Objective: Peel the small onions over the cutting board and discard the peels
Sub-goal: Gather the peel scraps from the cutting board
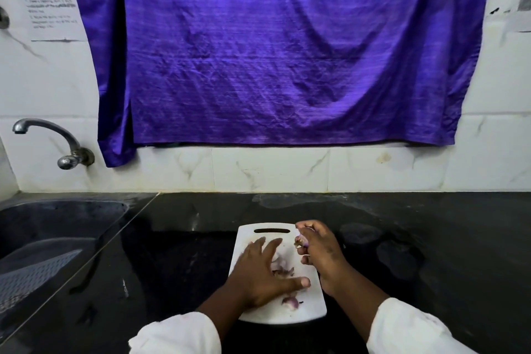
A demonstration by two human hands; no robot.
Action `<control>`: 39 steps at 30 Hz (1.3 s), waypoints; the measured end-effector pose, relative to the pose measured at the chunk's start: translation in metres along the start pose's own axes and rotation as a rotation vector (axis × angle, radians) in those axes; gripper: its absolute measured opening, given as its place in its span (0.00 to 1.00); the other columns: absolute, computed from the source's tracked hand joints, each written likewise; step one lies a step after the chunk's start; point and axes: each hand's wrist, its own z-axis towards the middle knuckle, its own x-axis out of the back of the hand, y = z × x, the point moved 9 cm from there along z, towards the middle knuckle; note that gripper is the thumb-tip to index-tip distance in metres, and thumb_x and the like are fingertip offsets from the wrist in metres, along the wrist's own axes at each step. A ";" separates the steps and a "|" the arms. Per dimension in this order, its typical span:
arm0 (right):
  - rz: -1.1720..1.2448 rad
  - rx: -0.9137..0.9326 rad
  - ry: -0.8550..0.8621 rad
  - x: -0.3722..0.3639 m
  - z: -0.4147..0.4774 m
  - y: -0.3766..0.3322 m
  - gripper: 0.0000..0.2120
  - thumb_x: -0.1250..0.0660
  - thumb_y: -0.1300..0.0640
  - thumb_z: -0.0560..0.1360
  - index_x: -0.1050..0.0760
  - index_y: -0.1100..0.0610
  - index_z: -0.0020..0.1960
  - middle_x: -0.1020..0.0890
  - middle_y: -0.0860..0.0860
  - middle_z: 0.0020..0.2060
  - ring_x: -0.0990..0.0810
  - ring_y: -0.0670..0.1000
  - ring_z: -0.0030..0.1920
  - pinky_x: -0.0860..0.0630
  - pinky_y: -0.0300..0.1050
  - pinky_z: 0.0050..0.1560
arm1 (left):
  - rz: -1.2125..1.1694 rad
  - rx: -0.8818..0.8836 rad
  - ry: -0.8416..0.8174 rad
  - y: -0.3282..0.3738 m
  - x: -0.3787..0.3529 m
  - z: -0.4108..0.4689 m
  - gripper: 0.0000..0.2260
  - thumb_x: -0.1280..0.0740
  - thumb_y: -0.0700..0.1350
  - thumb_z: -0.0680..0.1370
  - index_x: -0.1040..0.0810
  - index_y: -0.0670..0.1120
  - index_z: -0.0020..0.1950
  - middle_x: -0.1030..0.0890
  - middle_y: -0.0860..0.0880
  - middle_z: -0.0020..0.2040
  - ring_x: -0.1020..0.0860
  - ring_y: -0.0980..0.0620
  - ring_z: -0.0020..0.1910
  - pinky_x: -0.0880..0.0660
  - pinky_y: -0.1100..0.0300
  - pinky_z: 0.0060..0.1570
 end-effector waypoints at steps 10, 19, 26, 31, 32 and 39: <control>0.007 0.008 -0.012 0.005 -0.001 0.002 0.09 0.36 0.57 0.82 0.22 0.61 0.56 0.25 0.51 0.31 0.27 0.49 0.32 0.32 0.41 0.30 | 0.343 -0.083 -0.025 0.032 -0.025 -0.006 0.48 0.44 0.84 0.62 0.44 0.66 0.78 0.38 0.48 0.79 0.41 0.40 0.79 0.44 0.36 0.76; 0.019 0.005 -0.025 0.004 -0.001 0.005 0.10 0.36 0.57 0.82 0.24 0.63 0.57 0.27 0.50 0.31 0.31 0.48 0.30 0.36 0.40 0.30 | 0.490 -0.164 0.133 0.037 -0.017 0.000 0.26 0.56 0.62 0.76 0.31 0.53 0.65 0.29 0.47 0.64 0.31 0.42 0.61 0.34 0.48 0.56; -0.001 -0.001 -0.013 0.007 -0.002 0.008 0.09 0.36 0.56 0.82 0.23 0.62 0.56 0.26 0.51 0.32 0.30 0.48 0.31 0.35 0.40 0.31 | 0.511 -0.195 0.117 0.047 -0.018 -0.002 0.16 0.51 0.53 0.83 0.29 0.51 0.65 0.28 0.45 0.62 0.30 0.40 0.61 0.32 0.47 0.53; -0.001 -0.004 -0.002 0.010 -0.004 0.009 0.09 0.36 0.57 0.82 0.23 0.61 0.56 0.25 0.52 0.32 0.29 0.48 0.30 0.35 0.41 0.32 | 0.512 -0.192 0.107 0.052 -0.018 -0.004 0.12 0.45 0.51 0.85 0.26 0.49 0.62 0.26 0.43 0.60 0.24 0.38 0.56 0.34 0.52 0.43; -0.003 -0.005 0.000 0.011 -0.004 0.009 0.08 0.36 0.56 0.82 0.23 0.61 0.56 0.24 0.52 0.33 0.29 0.48 0.30 0.34 0.41 0.33 | 0.521 -0.201 0.110 0.053 -0.018 -0.004 0.13 0.45 0.52 0.85 0.25 0.49 0.62 0.26 0.43 0.59 0.23 0.38 0.55 0.34 0.53 0.42; -0.002 -0.020 -0.009 0.012 -0.005 0.010 0.07 0.37 0.57 0.82 0.22 0.58 0.56 0.24 0.53 0.34 0.29 0.50 0.32 0.34 0.42 0.32 | 0.532 -0.273 0.127 0.055 -0.013 -0.006 0.17 0.43 0.57 0.85 0.19 0.49 0.60 0.24 0.44 0.56 0.20 0.38 0.51 0.34 0.54 0.41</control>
